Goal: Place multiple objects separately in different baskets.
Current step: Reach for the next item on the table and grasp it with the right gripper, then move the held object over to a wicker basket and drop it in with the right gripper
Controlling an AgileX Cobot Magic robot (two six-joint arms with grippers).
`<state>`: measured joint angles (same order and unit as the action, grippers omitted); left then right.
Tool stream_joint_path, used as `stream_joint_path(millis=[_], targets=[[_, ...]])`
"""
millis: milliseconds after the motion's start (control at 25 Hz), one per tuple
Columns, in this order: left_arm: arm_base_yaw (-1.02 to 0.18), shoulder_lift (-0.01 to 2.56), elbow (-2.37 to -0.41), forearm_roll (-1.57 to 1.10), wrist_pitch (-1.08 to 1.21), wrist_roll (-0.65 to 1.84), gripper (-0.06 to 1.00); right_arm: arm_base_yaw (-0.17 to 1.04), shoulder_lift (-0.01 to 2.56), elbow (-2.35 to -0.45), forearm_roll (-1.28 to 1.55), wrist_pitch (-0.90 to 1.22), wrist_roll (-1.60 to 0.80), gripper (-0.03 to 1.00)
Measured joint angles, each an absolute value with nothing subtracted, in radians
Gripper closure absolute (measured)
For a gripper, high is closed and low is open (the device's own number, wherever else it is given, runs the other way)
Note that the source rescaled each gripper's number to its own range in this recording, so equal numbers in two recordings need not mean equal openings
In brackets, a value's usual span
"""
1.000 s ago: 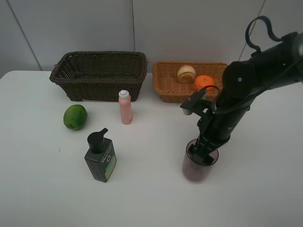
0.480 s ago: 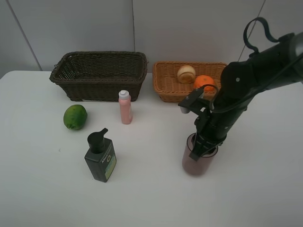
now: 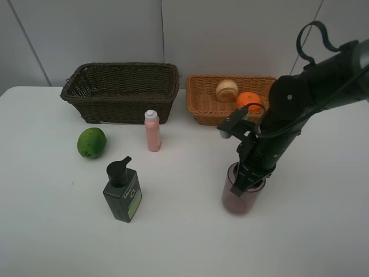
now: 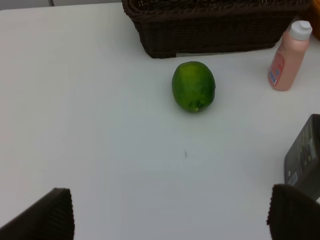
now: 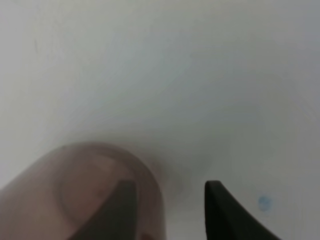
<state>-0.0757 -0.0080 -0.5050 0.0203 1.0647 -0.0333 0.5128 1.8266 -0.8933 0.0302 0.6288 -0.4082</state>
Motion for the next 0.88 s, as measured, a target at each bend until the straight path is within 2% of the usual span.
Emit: stream_joint_path(millis=[200,400,880], targets=[[-0.076,-0.008,-0.505,0.02,1.065,-0.033,-0.06,0.513,1.819,-0.893,0.029,0.629,-0.408,0.91],[-0.076,-0.008,-0.505,0.02,1.065,-0.033,-0.06,0.513,1.776,-0.892,0.019,0.637,-0.408,0.97],[-0.076,-0.008,-0.505,0.02,1.065,-0.033,-0.06,0.513,1.756,-0.945,0.029,0.702,-0.401,0.97]])
